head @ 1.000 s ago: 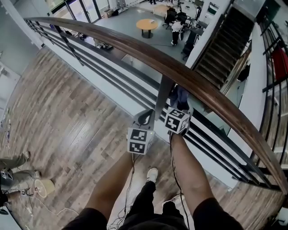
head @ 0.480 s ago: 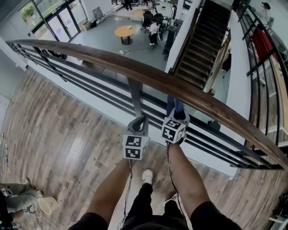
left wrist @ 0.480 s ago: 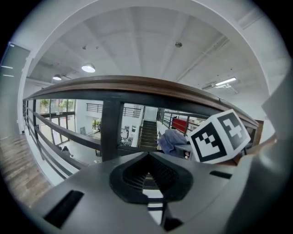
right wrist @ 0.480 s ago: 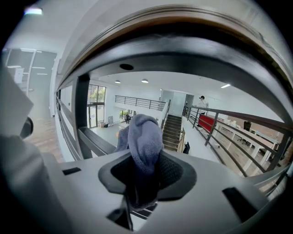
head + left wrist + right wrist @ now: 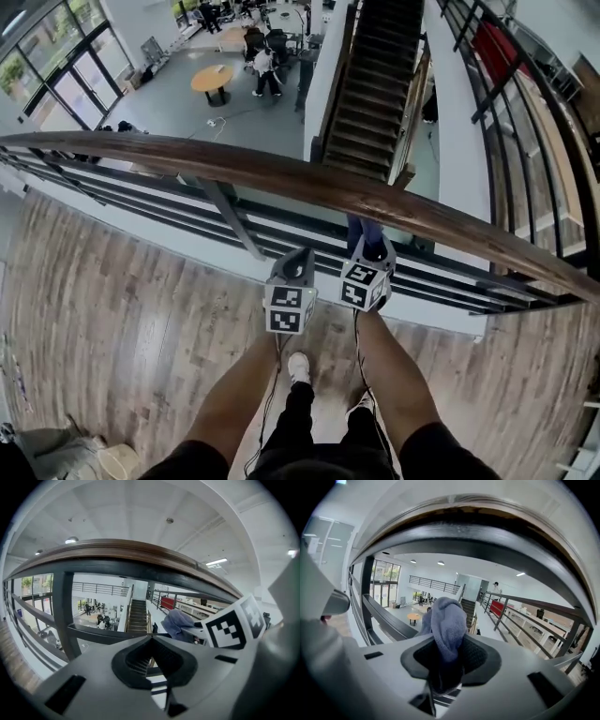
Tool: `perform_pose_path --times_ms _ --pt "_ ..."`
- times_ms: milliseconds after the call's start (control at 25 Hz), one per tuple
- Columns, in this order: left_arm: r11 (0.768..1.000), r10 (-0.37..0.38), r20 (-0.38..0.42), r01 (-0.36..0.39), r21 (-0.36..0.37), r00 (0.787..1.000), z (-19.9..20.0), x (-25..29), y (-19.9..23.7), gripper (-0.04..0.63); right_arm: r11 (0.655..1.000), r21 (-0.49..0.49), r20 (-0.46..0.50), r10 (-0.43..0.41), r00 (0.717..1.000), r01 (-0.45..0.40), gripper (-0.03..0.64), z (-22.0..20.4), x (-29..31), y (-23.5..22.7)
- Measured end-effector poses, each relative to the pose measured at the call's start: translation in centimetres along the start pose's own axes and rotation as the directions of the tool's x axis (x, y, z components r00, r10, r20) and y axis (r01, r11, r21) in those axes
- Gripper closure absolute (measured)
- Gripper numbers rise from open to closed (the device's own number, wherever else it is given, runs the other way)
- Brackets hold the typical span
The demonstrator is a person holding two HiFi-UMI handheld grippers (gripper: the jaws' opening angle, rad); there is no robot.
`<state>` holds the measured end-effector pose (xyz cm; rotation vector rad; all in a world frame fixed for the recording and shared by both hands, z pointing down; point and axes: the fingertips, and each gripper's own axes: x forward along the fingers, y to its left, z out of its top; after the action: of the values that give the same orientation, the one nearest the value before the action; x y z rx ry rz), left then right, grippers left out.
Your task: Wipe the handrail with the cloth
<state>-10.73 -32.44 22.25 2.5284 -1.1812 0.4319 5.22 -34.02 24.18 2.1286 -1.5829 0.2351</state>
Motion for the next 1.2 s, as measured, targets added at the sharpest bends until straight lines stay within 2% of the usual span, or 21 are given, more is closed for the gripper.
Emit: perform_pose_path --times_ms 160,280,520,1200 --pt "0.998 -0.045 -0.026 0.046 0.046 0.999 0.3 1.8 -3.7 0.592 0.999 0.017 -0.018 -0.040 0.999 0.040 0.503 -1.9 -1.0 -4.5" --pt "0.995 -0.070 -0.033 0.073 0.068 0.997 0.6 3.0 -8.0 0.592 0.998 0.032 -0.029 -0.052 0.998 0.053 0.505 -3.7 -2.2 -8.7" --pt "0.993 -0.110 -0.042 0.111 0.035 0.993 1.3 6.2 -18.3 0.592 0.994 0.062 -0.061 -0.083 0.995 0.087 0.505 -7.3 -3.4 -19.2" --pt "0.961 -0.247 -0.100 0.257 0.104 0.964 -0.2 12.9 -41.2 0.592 0.971 0.100 -0.115 -0.205 0.972 0.217 0.505 -16.0 -6.9 -43.1"
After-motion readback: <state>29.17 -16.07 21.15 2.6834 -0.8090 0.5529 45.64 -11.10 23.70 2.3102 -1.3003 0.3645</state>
